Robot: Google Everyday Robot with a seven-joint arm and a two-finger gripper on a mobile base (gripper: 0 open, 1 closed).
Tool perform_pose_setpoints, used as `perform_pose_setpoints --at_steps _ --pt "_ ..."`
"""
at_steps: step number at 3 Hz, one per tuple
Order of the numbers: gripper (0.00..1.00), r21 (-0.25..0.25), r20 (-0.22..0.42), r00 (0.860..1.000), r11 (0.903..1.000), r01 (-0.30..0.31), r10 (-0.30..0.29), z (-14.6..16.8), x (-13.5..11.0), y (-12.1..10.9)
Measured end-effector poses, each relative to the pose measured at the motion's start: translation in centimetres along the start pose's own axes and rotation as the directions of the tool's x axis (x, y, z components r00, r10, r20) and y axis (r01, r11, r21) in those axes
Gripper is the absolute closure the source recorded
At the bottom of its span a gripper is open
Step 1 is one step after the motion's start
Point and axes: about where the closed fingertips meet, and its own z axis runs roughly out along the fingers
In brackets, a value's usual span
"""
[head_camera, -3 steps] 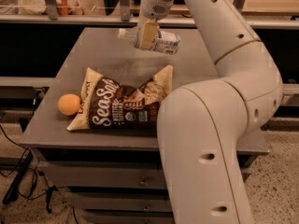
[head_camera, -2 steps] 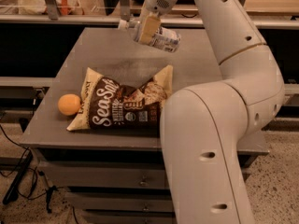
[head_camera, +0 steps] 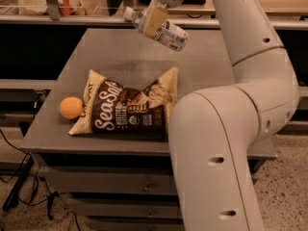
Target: Place blue plastic bottle upright
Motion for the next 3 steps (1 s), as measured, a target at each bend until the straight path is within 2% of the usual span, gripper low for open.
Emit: perform_pose_setpoints --at_steps 1,2,3 --pt "1.00 0.011 0.022 0.997 0.9971 -0.075 0.075 -0.4 0.0 -0.3" --pt "1.00 0.016 0.074 0.987 0.9898 -0.142 0.140 -0.5 0.5 -0.7" --pt "1.00 0.016 0.149 0.970 0.9804 -0.196 0.192 -0.8 1.6 -1.3"
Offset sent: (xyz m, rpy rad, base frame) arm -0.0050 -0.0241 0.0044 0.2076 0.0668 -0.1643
